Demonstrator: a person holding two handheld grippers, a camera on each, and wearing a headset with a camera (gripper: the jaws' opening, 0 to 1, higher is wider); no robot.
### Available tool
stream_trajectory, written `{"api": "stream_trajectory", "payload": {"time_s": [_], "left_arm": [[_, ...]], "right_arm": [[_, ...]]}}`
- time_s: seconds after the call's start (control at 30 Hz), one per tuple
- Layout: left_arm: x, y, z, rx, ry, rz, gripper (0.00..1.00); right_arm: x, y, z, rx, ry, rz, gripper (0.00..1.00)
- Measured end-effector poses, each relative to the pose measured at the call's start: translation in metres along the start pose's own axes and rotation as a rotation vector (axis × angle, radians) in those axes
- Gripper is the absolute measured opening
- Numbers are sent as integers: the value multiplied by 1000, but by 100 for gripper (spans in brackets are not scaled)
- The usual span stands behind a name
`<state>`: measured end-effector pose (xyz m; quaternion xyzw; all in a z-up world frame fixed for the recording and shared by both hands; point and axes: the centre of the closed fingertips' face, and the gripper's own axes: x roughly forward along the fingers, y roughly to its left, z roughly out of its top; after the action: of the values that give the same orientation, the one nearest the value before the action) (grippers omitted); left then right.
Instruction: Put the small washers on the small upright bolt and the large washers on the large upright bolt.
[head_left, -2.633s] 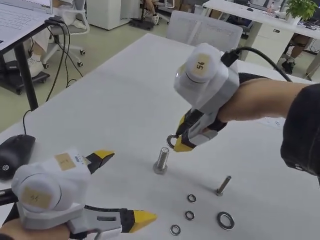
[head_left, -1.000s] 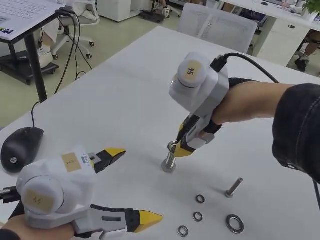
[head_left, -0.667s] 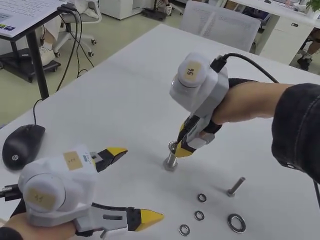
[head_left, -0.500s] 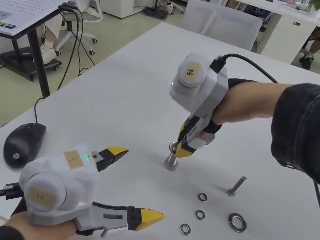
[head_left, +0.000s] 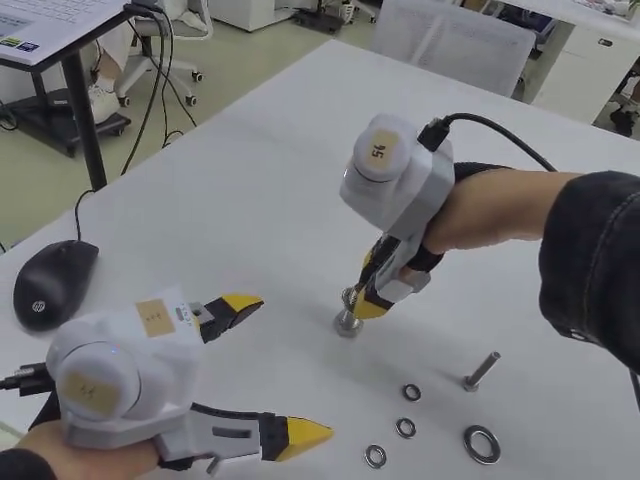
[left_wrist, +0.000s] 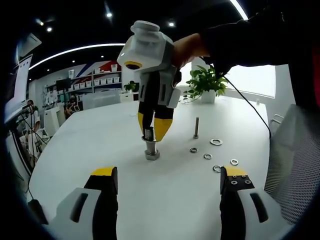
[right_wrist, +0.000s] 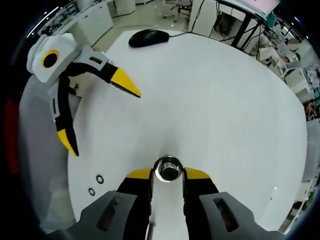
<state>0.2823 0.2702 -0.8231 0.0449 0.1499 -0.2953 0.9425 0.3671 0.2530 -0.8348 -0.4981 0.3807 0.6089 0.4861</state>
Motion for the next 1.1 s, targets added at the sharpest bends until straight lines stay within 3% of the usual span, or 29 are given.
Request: {"api": "stream_trajectory", "payload": {"time_s": [0.5,1.1], "left_arm": [[-2,-5,-5,1,9,-5,83],[-3,-6,-8,-2,22,-10,83]], "right_arm": [[20,6,-5,11,25,7,24],[31,6,-5,25,32,16,24]]}}
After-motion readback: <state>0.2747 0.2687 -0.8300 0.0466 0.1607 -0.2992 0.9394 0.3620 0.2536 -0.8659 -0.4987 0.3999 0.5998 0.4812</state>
